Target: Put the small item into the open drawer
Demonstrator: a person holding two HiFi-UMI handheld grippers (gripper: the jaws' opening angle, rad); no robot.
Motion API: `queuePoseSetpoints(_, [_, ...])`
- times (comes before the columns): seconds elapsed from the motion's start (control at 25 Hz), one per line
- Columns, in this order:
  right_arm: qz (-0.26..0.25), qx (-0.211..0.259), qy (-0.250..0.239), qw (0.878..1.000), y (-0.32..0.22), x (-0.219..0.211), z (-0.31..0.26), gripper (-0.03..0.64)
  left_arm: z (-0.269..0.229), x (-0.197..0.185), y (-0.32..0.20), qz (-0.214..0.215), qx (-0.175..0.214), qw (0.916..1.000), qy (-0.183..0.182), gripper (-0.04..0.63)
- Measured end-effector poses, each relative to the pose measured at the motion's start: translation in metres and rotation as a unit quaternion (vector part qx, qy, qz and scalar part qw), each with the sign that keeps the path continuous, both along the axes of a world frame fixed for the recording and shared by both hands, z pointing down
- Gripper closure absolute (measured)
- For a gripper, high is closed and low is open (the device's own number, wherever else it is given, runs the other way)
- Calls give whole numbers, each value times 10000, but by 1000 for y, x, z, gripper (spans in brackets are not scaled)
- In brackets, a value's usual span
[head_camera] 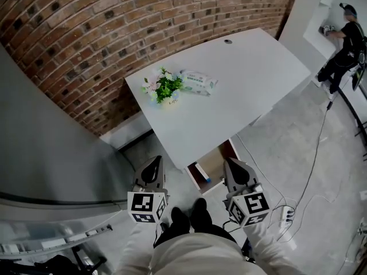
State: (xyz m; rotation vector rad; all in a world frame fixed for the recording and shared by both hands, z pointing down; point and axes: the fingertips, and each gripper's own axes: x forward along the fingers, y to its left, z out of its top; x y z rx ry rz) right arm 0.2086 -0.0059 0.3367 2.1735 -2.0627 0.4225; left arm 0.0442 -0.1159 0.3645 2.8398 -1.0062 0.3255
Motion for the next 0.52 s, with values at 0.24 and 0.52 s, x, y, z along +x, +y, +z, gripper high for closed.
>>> queuePoseSetpoints(0.24, [-128, 51, 25, 9999, -8, 6, -2, 592, -1, 11, -1, -73, -46, 9999, 56, 580])
queuePoseSetpoints(0.52, [-246, 125, 48, 9996, -13, 14, -5, 592, 2, 28, 2, -73, -55, 10000, 27, 580])
